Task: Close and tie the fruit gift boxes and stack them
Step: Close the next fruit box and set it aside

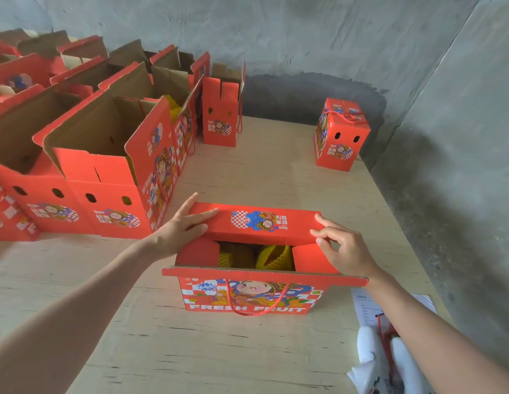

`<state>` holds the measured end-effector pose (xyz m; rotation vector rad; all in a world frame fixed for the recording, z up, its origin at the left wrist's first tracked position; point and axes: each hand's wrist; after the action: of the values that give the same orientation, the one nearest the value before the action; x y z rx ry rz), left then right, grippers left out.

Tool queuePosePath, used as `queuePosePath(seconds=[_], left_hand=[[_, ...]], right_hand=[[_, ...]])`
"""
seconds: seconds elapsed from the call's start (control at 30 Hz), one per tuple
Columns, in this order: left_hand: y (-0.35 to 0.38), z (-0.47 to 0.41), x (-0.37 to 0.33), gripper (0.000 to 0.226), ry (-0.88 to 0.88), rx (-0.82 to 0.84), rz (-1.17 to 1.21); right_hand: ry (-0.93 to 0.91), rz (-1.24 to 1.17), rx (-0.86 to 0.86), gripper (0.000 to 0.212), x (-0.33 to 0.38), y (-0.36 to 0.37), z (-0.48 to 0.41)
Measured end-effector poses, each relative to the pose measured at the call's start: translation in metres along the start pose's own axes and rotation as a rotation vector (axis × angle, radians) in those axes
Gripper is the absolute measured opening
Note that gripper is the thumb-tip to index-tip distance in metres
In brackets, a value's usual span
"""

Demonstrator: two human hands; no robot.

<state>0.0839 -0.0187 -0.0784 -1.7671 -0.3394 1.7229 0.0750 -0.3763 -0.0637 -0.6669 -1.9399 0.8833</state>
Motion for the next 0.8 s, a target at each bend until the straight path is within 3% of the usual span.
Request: queuePosePath(seconds=[0.17, 0.27, 0.33, 0.5, 0.6, 0.67, 0.73, 0.8], left_hand=[[-0.001, 0.004, -0.011, 0.041, -0.059, -0.063, -0.091], [0.004, 0.019, -0.014, 0.03, 0.153, -0.372, -0.269], [0.006, 0.031, -0.013, 0.022, 0.299, -0.447, -0.314], [-0.003, 0.044, 0.0, 0.026, 0.348, -0.36, -0.203], [0.002, 0.048, 0.005, 0.028, 0.284, -0.375, -0.086], [0.008, 0.048, 0.003, 0.031, 0.221, -0.442, -0.057], [0.014, 0.047, 0.001, 0.035, 0.083, -0.501, -0.029], [0.02, 0.047, -0.001, 0.028, -0.029, -0.49, 0.155]], right_hand=[[-0.111, 0.115, 0.096, 0.037, -0.008, -0.005, 0.007], [-0.054, 0.086, 0.143, 0.052, -0.011, -0.008, 0.016], [0.003, 0.051, 0.214, 0.072, -0.012, -0.012, 0.021], [0.134, -0.071, 0.645, 0.097, -0.014, -0.035, 0.024], [0.175, -0.16, 0.73, 0.111, -0.006, -0.042, 0.016], [0.287, -0.3, 0.618, 0.095, -0.002, -0.038, 0.018], [0.374, -0.414, 0.479, 0.061, -0.001, -0.031, 0.022], [0.396, -0.442, 0.354, 0.04, 0.002, -0.024, 0.025]])
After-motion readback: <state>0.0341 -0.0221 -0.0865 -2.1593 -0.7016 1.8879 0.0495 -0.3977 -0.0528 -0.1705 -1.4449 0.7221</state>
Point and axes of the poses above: each hand's wrist, its own z-axis away from the middle knuckle, its own y-axis out of the palm, x = y × z, and after that the axes turned 1 degree about z, right-handed
